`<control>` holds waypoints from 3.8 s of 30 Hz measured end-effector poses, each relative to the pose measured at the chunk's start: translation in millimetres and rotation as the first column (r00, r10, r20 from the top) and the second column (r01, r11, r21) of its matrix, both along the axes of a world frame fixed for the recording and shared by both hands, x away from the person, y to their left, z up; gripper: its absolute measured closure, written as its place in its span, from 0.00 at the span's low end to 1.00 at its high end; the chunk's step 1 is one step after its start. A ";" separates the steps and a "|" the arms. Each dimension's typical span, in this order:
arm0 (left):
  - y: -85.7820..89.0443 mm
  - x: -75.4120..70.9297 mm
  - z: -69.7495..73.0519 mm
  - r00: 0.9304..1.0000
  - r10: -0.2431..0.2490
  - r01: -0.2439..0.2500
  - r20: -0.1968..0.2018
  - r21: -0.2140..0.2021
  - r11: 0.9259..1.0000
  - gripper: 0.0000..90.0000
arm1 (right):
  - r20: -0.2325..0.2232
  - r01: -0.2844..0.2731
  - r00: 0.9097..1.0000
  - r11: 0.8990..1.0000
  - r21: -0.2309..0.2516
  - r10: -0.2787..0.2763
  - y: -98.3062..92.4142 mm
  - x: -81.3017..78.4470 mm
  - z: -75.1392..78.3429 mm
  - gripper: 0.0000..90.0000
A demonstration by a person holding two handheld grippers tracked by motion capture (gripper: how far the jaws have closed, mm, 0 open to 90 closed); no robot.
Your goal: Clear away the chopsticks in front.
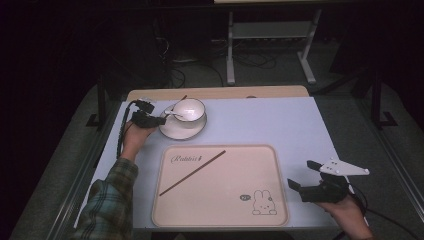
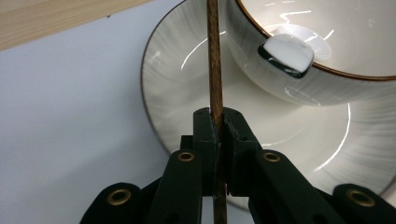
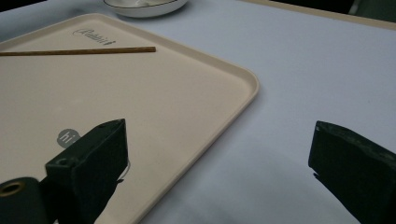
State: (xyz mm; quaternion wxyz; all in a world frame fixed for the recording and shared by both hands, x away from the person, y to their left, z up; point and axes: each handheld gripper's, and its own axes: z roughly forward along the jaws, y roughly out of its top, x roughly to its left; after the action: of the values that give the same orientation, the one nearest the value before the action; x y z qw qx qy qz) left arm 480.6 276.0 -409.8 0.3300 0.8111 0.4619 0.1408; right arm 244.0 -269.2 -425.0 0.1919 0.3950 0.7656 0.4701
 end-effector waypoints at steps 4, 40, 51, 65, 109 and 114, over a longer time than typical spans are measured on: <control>9.4 -11.6 4.5 1.000 0.013 -0.013 -0.012 0.003 1.000 0.94 | 0.001 -0.002 1.000 1.000 -0.001 0.002 0.0 -0.2 -0.1 0.04; 36.4 -166.1 13.2 0.997 -0.077 0.076 -0.030 -0.030 0.997 0.94 | 0.015 -0.012 1.000 1.000 -0.007 0.012 2.1 -1.4 2.3 0.05; -29.6 -174.5 7.6 0.966 -0.255 0.251 -0.039 -0.073 0.965 0.94 | 0.017 -0.015 1.000 1.000 -0.012 0.015 3.0 -1.2 2.3 0.05; -87.8 -177.7 -20.6 0.935 -0.346 0.343 -0.078 -0.050 0.938 0.94 | 0.016 -0.017 1.000 1.000 -0.014 0.017 3.9 -0.8 2.3 0.05; -177.8 -88.0 -30.5 0.890 -0.455 0.455 -0.037 -0.009 0.891 0.99 | 0.014 -0.005 1.000 1.000 -0.003 0.005 -0.1 -0.5 0.9 0.05; -161.7 -86.1 -30.0 0.903 -0.427 0.427 -0.040 -0.008 0.904 0.99 | 0.013 -0.005 1.000 1.000 -0.003 0.005 0.0 -1.0 1.2 0.05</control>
State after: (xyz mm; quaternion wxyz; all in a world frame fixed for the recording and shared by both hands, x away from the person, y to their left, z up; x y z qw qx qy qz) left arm 394.5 114.4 -439.9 0.3428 0.8954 0.2799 0.0488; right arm 242.9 -269.2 -423.8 0.1964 0.3899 0.7659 0.4720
